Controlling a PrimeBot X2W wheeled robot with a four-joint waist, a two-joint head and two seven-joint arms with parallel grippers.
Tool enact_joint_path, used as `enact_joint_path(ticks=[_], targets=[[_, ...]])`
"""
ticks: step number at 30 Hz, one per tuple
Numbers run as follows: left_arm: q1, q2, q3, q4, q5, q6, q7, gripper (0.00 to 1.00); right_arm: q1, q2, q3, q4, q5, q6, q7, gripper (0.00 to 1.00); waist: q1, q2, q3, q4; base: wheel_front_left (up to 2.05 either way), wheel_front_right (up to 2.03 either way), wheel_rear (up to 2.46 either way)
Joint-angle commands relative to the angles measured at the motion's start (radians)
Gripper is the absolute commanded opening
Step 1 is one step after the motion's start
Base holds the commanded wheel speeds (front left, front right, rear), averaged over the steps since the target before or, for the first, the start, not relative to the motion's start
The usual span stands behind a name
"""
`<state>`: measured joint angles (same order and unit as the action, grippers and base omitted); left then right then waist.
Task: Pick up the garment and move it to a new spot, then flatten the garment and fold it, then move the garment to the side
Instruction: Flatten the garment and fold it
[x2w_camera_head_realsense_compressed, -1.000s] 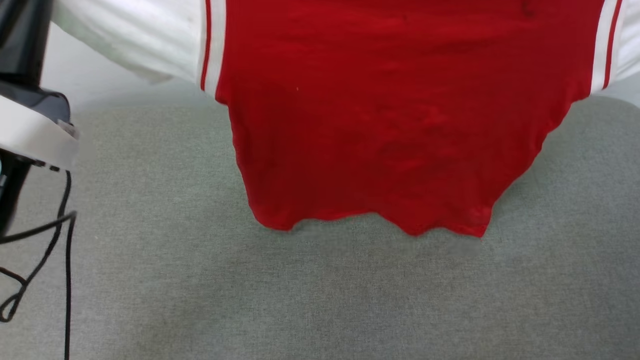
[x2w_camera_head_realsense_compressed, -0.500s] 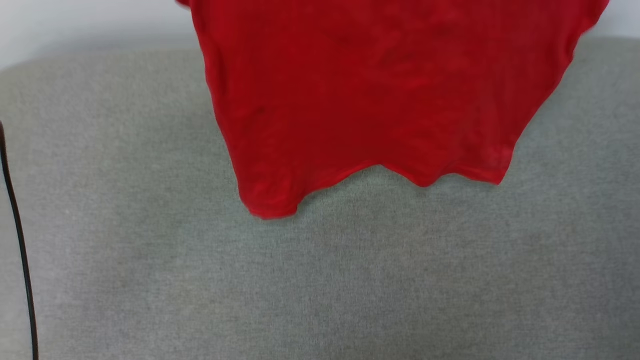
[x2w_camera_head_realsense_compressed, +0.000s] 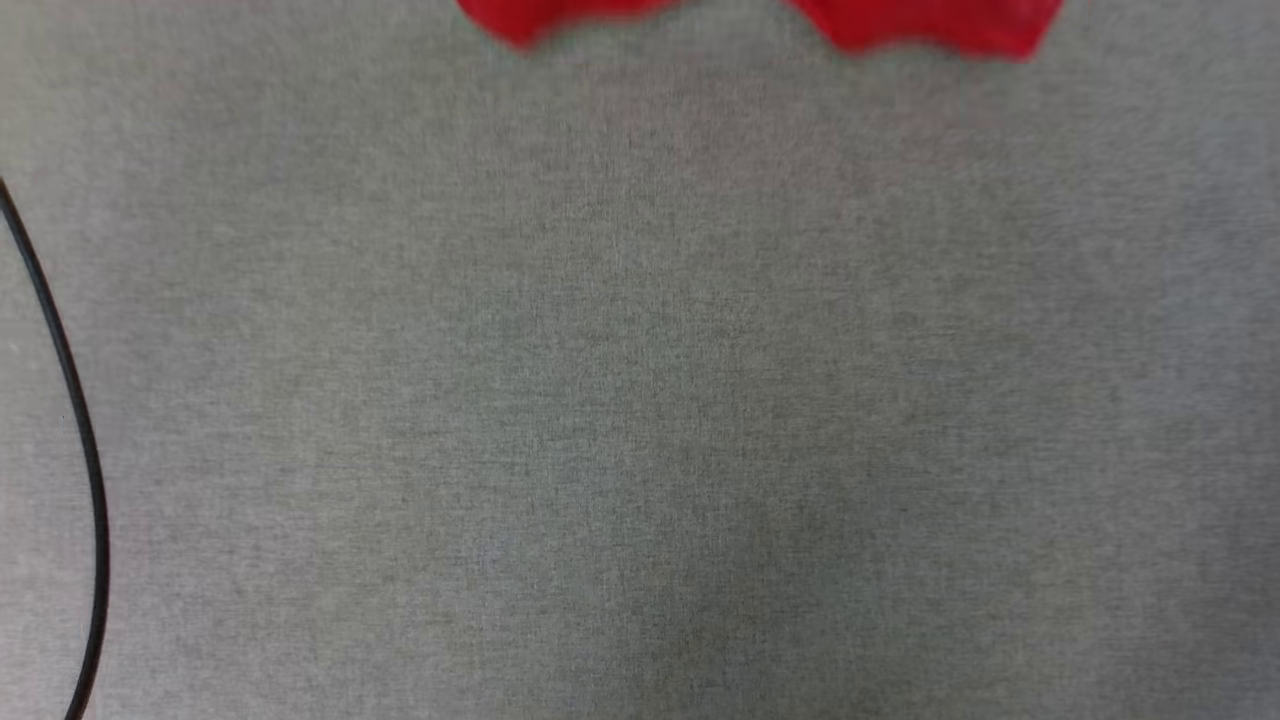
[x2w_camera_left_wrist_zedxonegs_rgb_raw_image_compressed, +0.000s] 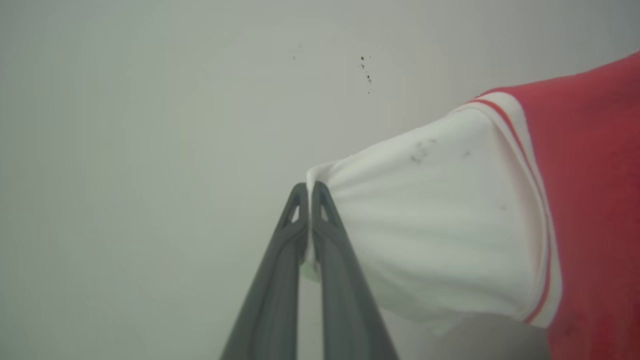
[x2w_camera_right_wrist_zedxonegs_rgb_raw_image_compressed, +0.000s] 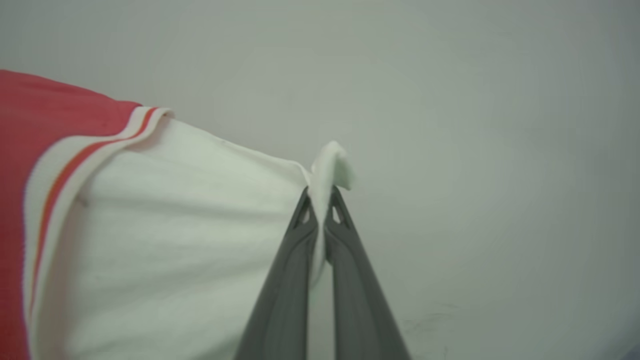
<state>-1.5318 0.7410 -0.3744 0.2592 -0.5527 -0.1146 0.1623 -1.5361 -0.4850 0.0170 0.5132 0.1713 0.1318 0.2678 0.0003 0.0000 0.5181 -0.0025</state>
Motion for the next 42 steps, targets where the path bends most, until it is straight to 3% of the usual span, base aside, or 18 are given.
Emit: enact_joint_path(ticks=[1,11,21,33,38,42], targets=[[-0.053,-0.011,-0.005,0.048,0.014,0.0,-0.024,0.0,-0.045,0.004,-0.015,0.034,-0.019,-0.002,-0.023,0.0,-0.0003,0.0,0.061,0.009,0.0,0.0,0.0],[-0.247,-0.106,-0.08,0.321,0.057,-0.013,-0.219,0.0,-0.202,0.075,-0.095,0.25,-0.092,-0.002,-0.198,0.0,-0.0003,0.0,0.142,0.029,0.0,0.0,0.0],[-0.078,-0.172,-0.216,0.437,-0.013,-0.015,-0.346,0.0,-0.087,0.12,-0.128,0.416,-0.051,-0.002,-0.276,0.0,-0.0003,0.0,0.107,0.048,0.0,0.0,0.0],[0.254,-0.139,-0.284,0.423,-0.133,-0.015,-0.388,0.0,0.245,0.147,-0.081,0.455,0.098,-0.002,-0.298,0.0,-0.0003,0.0,-0.046,0.024,0.0,0.0,0.0],[0.46,-0.115,-0.295,0.357,-0.173,0.004,-0.397,0.0,0.455,0.119,-0.045,0.379,0.23,-0.002,-0.271,0.0,-0.0003,0.0,-0.131,0.024,0.0,0.0,0.0],[0.666,-0.082,-0.311,0.254,-0.21,0.051,-0.39,0.0,0.678,0.091,-0.009,0.24,0.39,-0.002,-0.218,0.0,-0.0003,0.0,-0.21,0.029,0.0,0.0,0.0]])
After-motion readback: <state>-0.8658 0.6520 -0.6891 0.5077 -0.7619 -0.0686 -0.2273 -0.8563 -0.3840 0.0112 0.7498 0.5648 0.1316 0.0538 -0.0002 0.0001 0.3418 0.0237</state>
